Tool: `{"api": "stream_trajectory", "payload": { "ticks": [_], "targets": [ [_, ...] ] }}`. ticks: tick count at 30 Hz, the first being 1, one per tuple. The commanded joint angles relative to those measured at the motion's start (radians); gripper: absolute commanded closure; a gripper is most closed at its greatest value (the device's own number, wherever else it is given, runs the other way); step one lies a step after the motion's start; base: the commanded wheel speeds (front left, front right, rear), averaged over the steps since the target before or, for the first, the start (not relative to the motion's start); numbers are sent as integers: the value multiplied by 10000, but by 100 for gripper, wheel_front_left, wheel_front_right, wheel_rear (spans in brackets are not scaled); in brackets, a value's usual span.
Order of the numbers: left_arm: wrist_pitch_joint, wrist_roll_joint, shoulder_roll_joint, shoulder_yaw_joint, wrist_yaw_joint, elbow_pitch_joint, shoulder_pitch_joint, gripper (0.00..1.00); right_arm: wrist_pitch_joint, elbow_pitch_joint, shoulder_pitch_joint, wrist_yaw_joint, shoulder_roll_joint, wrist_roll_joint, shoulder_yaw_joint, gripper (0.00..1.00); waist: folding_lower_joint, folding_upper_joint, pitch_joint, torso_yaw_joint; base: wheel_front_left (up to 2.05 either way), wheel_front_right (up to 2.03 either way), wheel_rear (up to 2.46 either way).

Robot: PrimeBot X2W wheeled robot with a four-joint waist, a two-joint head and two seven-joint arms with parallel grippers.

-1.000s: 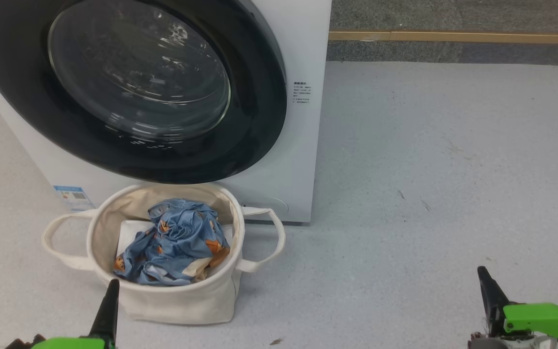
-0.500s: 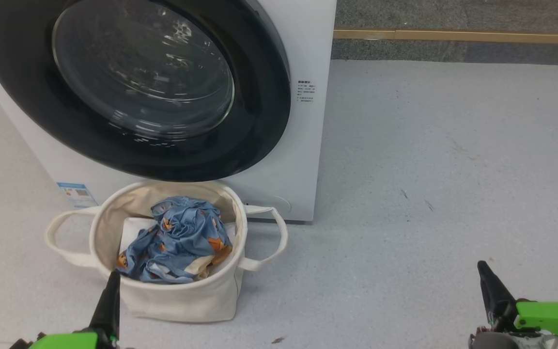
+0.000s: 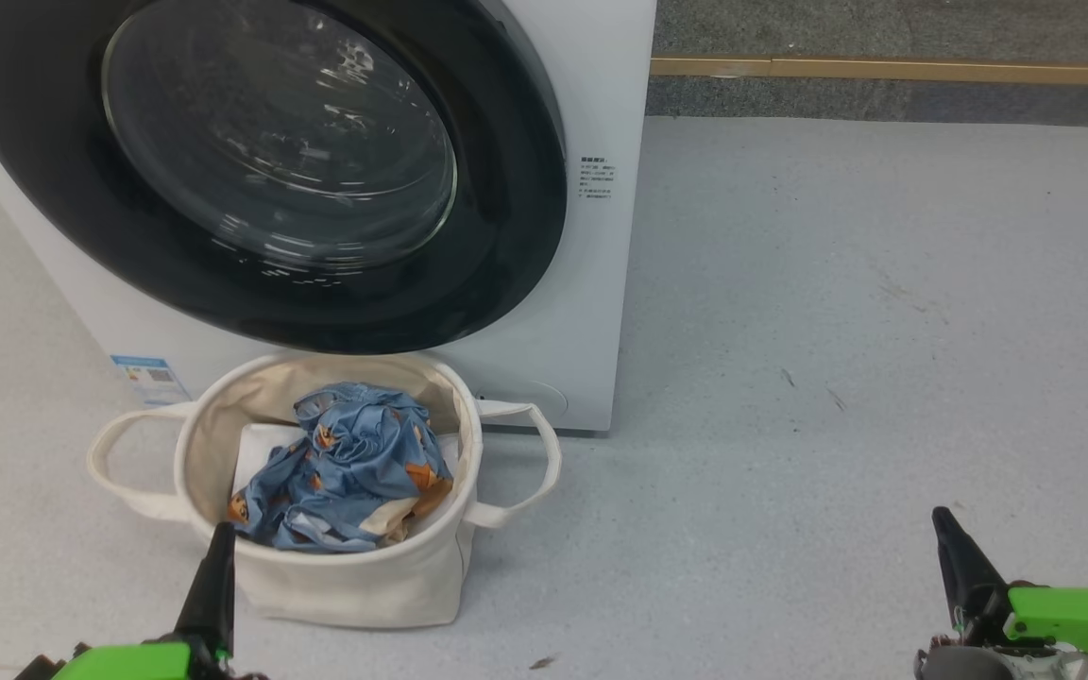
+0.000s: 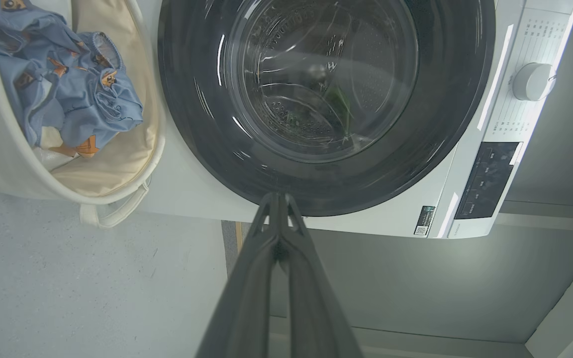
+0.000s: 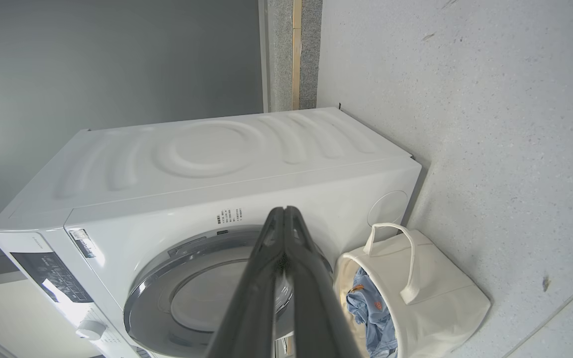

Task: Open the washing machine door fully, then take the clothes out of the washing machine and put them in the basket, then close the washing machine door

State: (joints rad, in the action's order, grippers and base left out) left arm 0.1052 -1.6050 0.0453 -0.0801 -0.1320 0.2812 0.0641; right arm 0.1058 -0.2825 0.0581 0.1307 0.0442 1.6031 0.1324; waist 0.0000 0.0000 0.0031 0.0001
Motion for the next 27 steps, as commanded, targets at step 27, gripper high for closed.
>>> {"api": "stream_trajectory", "payload": {
  "ticks": [27],
  "targets": [
    [82,-34,49,-340,13,-362,439,100,75,378,499,0,60,54,-185,100,0,0,0,-1,0,0,0]
  ]
}}
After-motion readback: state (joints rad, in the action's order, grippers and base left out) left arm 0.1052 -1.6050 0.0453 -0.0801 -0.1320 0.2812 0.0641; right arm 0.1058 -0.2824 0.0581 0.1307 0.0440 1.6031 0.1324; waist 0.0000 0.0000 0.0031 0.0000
